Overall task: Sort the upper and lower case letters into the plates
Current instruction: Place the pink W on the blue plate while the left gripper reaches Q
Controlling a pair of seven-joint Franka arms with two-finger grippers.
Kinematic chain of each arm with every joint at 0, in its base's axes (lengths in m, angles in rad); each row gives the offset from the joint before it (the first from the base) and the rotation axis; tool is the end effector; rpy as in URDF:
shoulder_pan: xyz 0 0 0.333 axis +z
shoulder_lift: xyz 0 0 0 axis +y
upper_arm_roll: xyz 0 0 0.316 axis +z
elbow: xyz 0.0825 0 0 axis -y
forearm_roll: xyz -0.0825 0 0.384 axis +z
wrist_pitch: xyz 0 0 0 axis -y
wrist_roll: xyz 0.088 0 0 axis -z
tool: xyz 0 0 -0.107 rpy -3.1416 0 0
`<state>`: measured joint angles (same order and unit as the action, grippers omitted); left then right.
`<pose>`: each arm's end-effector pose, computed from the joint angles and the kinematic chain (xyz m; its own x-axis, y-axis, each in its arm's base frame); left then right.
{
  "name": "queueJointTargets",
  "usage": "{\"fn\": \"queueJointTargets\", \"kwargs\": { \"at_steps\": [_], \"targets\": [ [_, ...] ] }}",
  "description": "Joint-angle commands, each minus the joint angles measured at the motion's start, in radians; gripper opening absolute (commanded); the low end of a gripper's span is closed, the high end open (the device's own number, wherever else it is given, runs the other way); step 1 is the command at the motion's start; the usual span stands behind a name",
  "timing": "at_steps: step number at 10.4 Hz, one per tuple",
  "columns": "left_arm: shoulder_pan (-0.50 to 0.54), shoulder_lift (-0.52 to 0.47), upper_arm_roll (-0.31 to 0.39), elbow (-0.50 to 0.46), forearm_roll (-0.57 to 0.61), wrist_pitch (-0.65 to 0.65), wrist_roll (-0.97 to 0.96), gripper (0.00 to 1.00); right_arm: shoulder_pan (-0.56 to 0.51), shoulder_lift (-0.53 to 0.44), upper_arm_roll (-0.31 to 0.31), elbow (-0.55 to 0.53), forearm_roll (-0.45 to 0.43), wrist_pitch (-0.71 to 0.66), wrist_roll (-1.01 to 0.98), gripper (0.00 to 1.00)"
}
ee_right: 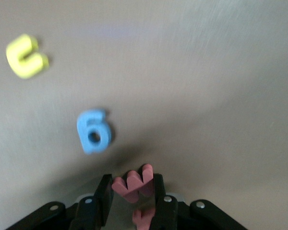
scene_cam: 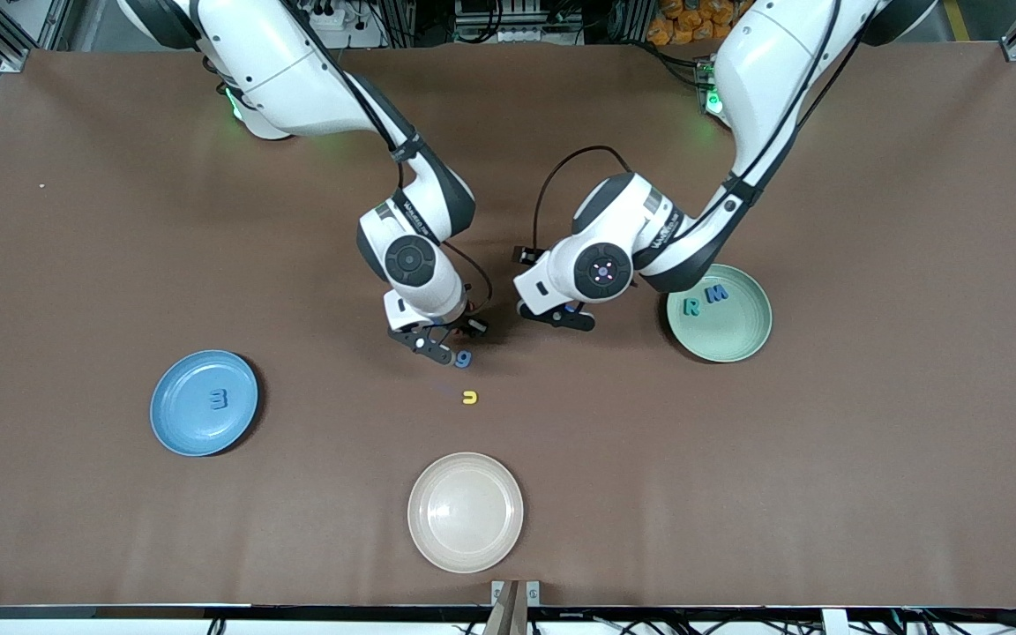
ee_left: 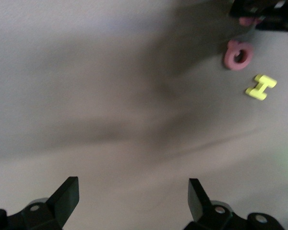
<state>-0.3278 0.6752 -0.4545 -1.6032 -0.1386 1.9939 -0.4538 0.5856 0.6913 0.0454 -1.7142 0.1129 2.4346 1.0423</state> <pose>0.4938 -0.4501 0.2541 0.8957 -0.2286 -0.3815 -0.1459 -0.9614 0.2334 0.5467 0.3962 0.1907 0.8729 -0.4815 -0.0781 -0.4867 -0.8705 -0.0732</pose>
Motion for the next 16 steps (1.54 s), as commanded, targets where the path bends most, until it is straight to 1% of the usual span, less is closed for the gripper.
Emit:
{"fn": "queueJointTargets", "kwargs": {
  "at_steps": [1,2,3,4,5,6,7,8,9,10,11,12,13,15,16],
  "targets": [
    [-0.014,0.021,0.005,0.026,-0.019,0.041,-0.014,1.00,-0.148,-0.091,0.007,-0.004,-0.016,-0.110,-0.158,0.00],
    [-0.051,0.021,0.008,0.029,-0.012,0.102,-0.013,1.00,-0.217,-0.099,0.007,0.016,-0.016,-0.152,-0.267,0.00],
    [-0.109,0.023,0.023,0.045,0.008,0.187,-0.011,1.00,-0.275,-0.102,0.007,0.036,-0.018,-0.181,-0.357,0.00],
    [-0.182,0.032,0.080,0.046,0.063,0.273,-0.011,1.00,-0.336,-0.102,0.005,0.062,-0.034,-0.227,-0.451,0.00],
    [-0.254,0.047,0.133,0.046,0.124,0.340,-0.006,1.00,-0.396,-0.099,0.005,0.085,-0.094,-0.268,-0.525,0.00],
    [-0.316,0.055,0.173,0.046,0.184,0.385,-0.012,1.00,-0.444,-0.098,0.005,0.097,-0.172,-0.284,-0.585,0.00],
    [-0.386,0.055,0.236,0.048,0.270,0.399,-0.013,1.00,-0.489,-0.092,0.007,0.100,-0.244,-0.284,-0.640,0.00],
    [-0.442,0.056,0.284,0.046,0.340,0.401,-0.017,1.00,-0.524,-0.090,0.005,0.099,-0.298,-0.284,-0.694,0.00],
    [-0.453,0.075,0.296,0.054,0.355,0.427,-0.020,1.00,-0.570,-0.088,0.007,0.099,-0.336,-0.281,-0.752,0.00],
    [-0.453,0.105,0.300,0.080,0.355,0.474,-0.017,1.00,-0.607,-0.088,0.007,0.097,-0.349,-0.281,-0.819,0.00],
    [-0.453,0.153,0.301,0.126,0.355,0.506,-0.020,1.00,-0.634,-0.088,0.007,0.097,-0.349,-0.281,-0.873,0.06],
    [-0.454,0.203,0.303,0.182,0.353,0.514,-0.020,1.00,-0.656,-0.082,0.007,0.097,-0.348,-0.278,-0.886,0.42],
    [-0.470,0.245,0.304,0.222,0.355,0.517,-0.020,1.00,-0.656,-0.082,0.007,0.096,-0.345,-0.279,-0.881,0.99],
    [-0.516,0.268,0.350,0.227,0.358,0.552,-0.019,1.00,-0.650,-0.082,0.008,0.097,-0.341,-0.284,-0.869,1.00],
    [-0.563,0.271,0.399,0.227,0.356,0.554,-0.020,1.00,-0.650,-0.082,0.008,0.097,-0.338,-0.286,-0.869,1.00]
  ]
}}
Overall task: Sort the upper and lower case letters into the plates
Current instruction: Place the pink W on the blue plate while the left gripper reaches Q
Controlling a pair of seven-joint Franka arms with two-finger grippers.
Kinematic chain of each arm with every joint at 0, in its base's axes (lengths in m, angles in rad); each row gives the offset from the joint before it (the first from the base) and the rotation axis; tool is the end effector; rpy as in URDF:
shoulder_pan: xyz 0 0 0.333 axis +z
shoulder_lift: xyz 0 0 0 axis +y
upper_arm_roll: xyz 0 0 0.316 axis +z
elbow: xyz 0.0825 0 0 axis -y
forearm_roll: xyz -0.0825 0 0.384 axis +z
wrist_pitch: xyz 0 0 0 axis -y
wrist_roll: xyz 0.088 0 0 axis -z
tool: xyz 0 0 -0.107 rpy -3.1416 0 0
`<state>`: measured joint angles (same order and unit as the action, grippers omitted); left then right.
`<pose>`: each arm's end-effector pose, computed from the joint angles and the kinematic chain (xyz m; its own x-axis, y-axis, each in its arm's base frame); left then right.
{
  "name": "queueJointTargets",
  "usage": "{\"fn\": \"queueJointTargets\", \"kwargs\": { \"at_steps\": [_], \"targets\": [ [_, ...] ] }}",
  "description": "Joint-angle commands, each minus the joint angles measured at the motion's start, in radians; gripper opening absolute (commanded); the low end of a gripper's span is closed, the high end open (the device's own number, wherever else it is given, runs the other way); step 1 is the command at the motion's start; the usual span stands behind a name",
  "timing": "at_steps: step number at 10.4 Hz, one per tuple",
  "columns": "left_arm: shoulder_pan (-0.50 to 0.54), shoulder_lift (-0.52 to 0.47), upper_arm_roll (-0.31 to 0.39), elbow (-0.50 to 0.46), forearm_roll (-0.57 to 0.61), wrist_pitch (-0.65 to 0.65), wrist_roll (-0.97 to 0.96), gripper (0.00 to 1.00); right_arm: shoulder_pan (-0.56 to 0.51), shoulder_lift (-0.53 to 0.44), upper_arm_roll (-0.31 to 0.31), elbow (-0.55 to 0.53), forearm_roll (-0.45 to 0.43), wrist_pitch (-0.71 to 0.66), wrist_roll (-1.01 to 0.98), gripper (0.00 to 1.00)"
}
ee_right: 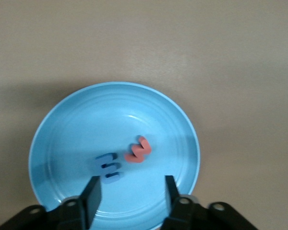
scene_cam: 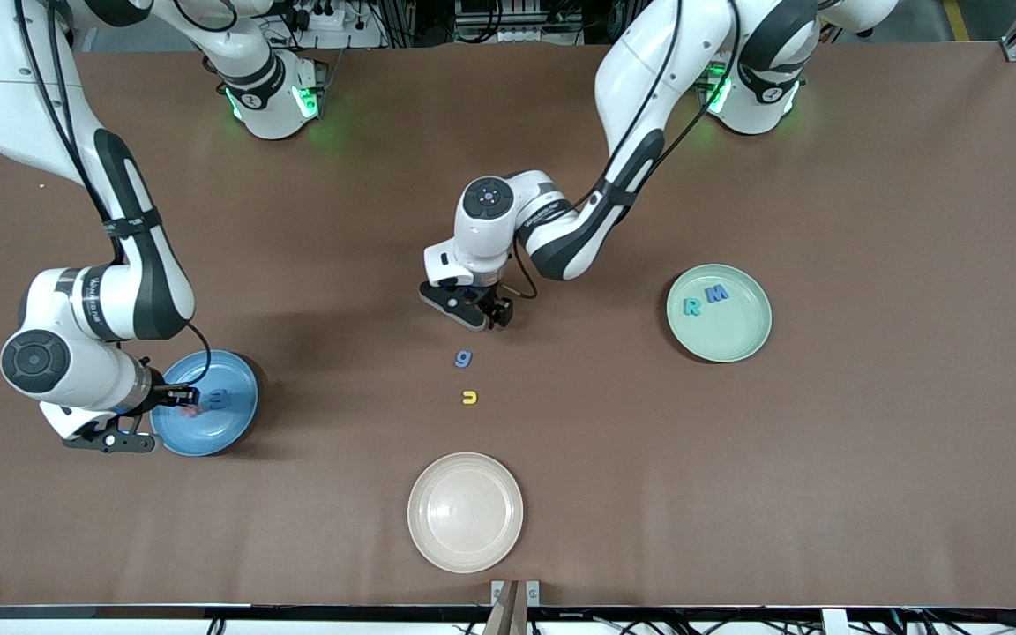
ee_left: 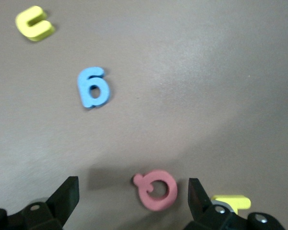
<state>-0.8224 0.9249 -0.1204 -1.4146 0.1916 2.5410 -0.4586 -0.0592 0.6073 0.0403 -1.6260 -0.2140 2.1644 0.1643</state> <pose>0.4506 -0.5916 0.1659 0.8253 -0.5264 0.2043 -0.5463 -0.8359 0.0534 0.6822 -0.0246 0.2623 0.9964 -0.0675 -0.0510 -0.0588 -0.9861 0.1554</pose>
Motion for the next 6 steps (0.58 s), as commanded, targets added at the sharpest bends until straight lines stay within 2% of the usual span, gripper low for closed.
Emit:
{"fn": "queueJointTargets", "kwargs": {
  "at_steps": [1,3,6],
  "targets": [
    [-0.114,0.025,0.099,0.039,0.026,0.007,-0.028,1.00,-0.005,0.002,0.013,0.009,-0.010,-0.015,0.009,1.00],
    [-0.161,0.040,0.136,0.037,0.026,0.007,-0.077,1.00,-0.002,0.002,0.013,0.008,-0.010,-0.015,0.009,1.00],
    [-0.162,0.034,0.134,0.034,0.026,0.001,-0.080,1.00,0.002,0.002,0.013,0.008,-0.010,-0.015,0.011,1.00]
  ]
}}
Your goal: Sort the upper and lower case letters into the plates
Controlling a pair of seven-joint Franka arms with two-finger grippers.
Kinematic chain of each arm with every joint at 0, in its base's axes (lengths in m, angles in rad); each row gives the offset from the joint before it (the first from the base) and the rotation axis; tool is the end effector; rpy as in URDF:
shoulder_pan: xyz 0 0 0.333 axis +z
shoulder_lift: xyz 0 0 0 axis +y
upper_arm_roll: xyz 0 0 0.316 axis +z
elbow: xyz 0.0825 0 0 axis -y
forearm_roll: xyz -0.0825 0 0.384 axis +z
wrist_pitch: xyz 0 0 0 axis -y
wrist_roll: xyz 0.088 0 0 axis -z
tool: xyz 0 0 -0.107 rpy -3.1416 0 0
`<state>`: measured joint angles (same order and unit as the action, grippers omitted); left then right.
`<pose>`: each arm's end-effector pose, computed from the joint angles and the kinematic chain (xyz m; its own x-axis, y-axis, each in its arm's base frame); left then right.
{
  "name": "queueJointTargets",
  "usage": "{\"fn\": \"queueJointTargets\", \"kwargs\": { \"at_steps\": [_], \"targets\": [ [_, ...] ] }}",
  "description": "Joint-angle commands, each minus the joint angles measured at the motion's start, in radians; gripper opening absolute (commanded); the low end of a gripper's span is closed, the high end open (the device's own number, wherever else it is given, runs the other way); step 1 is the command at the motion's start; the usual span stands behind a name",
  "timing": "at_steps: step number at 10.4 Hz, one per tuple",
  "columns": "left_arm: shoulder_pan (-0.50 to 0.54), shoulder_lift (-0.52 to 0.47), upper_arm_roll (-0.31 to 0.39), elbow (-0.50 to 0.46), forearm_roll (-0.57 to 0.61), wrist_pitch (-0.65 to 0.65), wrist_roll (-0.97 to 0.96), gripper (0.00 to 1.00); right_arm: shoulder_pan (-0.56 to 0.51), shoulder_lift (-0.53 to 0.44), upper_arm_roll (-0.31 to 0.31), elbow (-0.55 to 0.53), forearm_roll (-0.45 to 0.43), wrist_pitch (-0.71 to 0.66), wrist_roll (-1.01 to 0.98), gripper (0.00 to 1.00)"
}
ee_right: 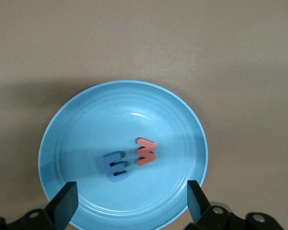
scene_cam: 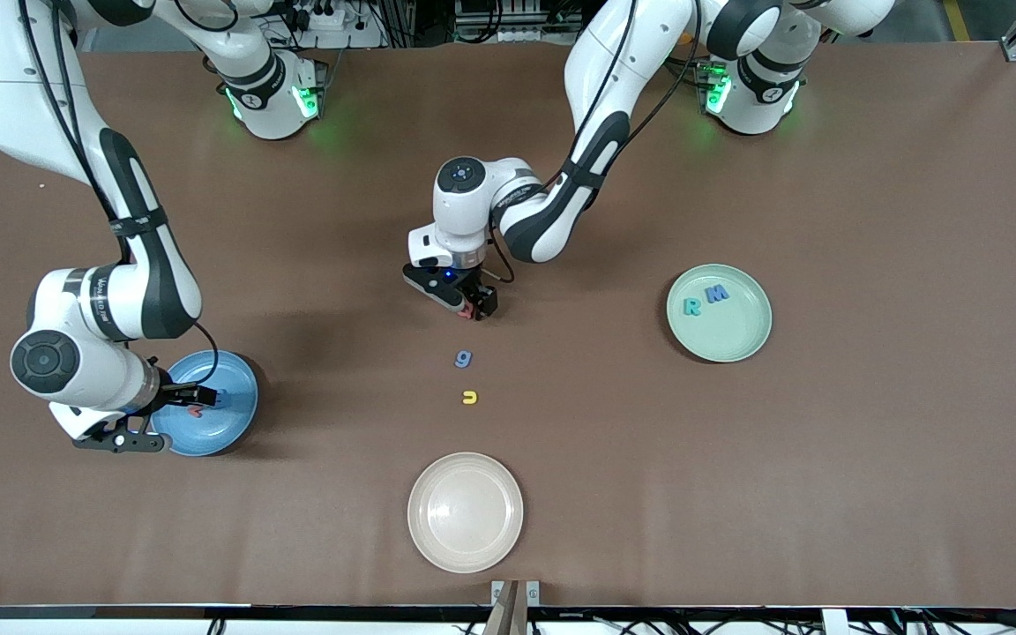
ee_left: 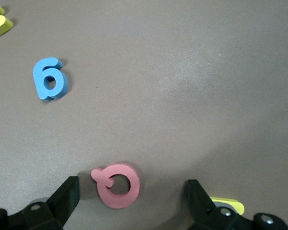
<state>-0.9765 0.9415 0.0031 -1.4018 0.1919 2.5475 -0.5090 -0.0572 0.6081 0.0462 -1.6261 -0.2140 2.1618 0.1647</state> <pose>0.4162 -0.6171 0.1563 0.7925 -0.5629 0.2350 -0.5733 -0.8189 -0.0281 0.6820 -0.0197 0.2615 0.9966 -0.0613 -0.0544 -0.0524 -0.9869 0.1525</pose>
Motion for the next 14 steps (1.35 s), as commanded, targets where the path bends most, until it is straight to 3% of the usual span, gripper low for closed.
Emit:
{"fn": "queueJointTargets", "kwargs": {
  "at_steps": [1,2,3,6,9,11,14],
  "targets": [
    [-0.008,0.016,0.011,0.021,0.026,-0.007,-0.028,0.82,0.000,0.001,0.009,0.008,-0.010,-0.013,0.010,1.00],
    [-0.007,0.016,0.011,0.021,0.026,-0.007,-0.028,0.66,0.000,0.001,0.011,0.008,-0.010,-0.013,0.010,1.00],
    [-0.007,0.014,0.011,0.020,0.024,-0.007,-0.028,0.57,0.002,0.001,0.011,0.006,-0.010,-0.013,0.010,1.00],
    [-0.007,0.011,0.011,0.018,0.023,-0.009,-0.026,0.49,0.008,0.001,0.014,0.006,-0.008,-0.014,0.012,1.00],
    [-0.004,0.005,0.011,0.020,0.021,-0.030,-0.020,0.31,0.020,-0.001,0.018,0.009,-0.001,-0.014,0.031,1.00],
    [0.004,-0.006,0.011,0.021,0.017,-0.039,-0.019,0.27,0.052,-0.002,0.018,0.011,0.007,-0.014,0.094,1.00],
    [0.032,-0.033,-0.003,0.026,0.017,-0.166,-0.014,0.26,0.112,-0.002,0.020,0.011,0.033,-0.014,0.206,1.00]
  ]
}}
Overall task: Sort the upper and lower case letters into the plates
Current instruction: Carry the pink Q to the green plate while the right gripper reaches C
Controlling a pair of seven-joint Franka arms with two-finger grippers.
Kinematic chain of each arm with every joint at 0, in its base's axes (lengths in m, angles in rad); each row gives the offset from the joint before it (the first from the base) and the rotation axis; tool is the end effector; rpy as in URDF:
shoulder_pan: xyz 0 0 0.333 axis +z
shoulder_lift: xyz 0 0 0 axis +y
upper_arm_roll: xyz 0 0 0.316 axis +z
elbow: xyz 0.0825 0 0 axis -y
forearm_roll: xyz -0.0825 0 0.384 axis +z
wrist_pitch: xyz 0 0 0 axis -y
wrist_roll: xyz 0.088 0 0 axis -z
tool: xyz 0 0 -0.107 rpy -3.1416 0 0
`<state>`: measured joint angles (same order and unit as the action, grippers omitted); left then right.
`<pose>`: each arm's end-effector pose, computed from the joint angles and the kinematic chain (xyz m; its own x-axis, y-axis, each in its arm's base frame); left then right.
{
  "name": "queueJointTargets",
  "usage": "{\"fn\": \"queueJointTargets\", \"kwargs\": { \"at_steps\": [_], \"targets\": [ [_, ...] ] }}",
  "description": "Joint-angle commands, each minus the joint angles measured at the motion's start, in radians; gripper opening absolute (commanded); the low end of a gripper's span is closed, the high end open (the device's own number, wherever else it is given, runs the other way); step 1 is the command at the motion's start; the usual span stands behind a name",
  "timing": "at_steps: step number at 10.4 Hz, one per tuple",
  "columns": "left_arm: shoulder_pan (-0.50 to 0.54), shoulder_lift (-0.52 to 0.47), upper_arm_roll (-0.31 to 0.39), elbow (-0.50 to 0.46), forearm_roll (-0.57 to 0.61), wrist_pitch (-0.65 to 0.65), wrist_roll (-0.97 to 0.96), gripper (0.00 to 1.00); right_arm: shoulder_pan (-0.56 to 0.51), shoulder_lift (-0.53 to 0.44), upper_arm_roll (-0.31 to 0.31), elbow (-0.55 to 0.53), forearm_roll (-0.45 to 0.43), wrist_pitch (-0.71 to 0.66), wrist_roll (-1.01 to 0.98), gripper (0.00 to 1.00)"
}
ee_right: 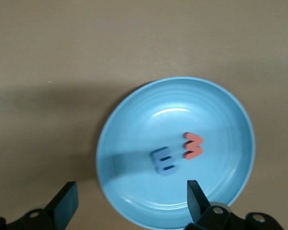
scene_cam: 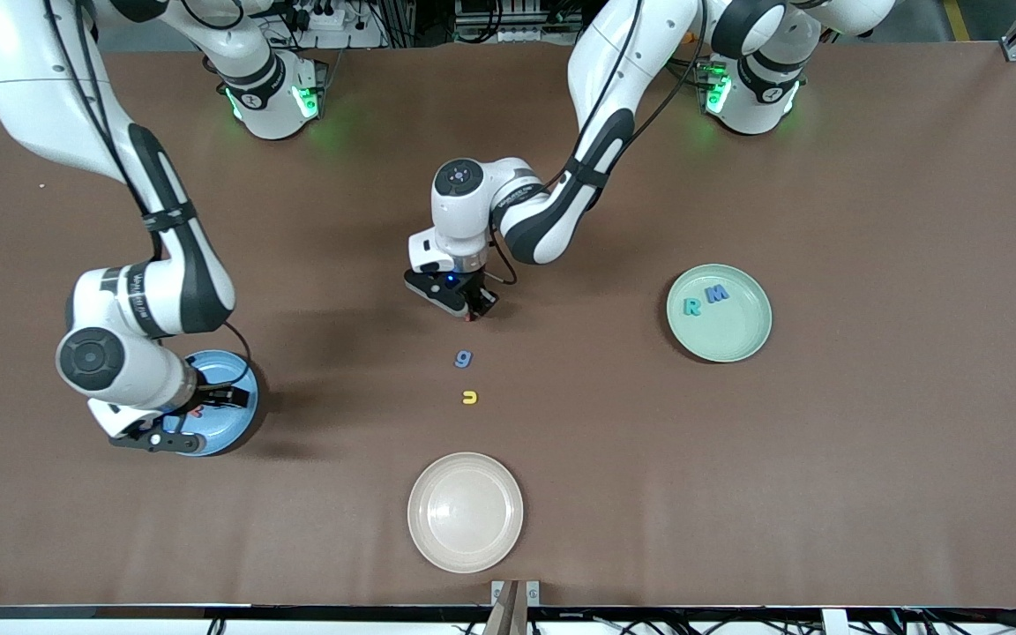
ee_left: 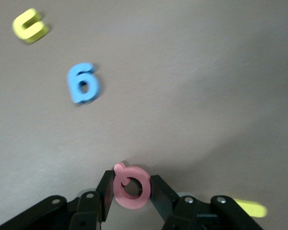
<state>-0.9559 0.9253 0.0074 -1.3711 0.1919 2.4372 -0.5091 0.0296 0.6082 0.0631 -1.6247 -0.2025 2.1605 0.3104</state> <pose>0.4343 -0.6068 0.1706 0.8183 -0.5441 0.1850 -0.5420 -0.8377 -0.0668 0.6806 0.0500 0.2621 0.9932 -0.1112 -0.0350 -0.1052 -0.9844 0.1408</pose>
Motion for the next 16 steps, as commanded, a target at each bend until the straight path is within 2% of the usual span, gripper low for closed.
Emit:
{"fn": "queueJointTargets", "kwargs": {
  "at_steps": [1,4,8,11,14,16],
  "targets": [
    [0.011,-0.031,-0.007,-0.005,0.012,-0.094,-0.016,0.26,0.054,-0.001,0.003,0.009,0.044,-0.013,0.102,1.00],
    [0.032,-0.083,-0.007,-0.005,0.008,-0.240,0.109,0.26,0.108,0.001,0.001,0.017,0.123,-0.011,0.159,1.00],
    [0.108,-0.160,-0.003,-0.011,-0.052,-0.418,0.357,0.26,0.194,0.031,0.001,0.023,0.158,-0.002,0.261,1.00],
    [0.144,-0.210,0.002,-0.055,-0.051,-0.564,0.467,0.26,0.289,0.154,0.003,0.184,0.161,-0.011,0.323,1.00],
    [0.224,-0.295,-0.004,-0.176,-0.045,-0.552,0.576,0.26,0.396,0.272,0.000,0.336,0.173,-0.013,0.323,1.00],
    [0.264,-0.377,-0.004,-0.300,-0.048,-0.518,0.632,0.26,0.443,0.341,0.001,0.443,0.175,-0.014,0.328,1.00]
  ]
}}
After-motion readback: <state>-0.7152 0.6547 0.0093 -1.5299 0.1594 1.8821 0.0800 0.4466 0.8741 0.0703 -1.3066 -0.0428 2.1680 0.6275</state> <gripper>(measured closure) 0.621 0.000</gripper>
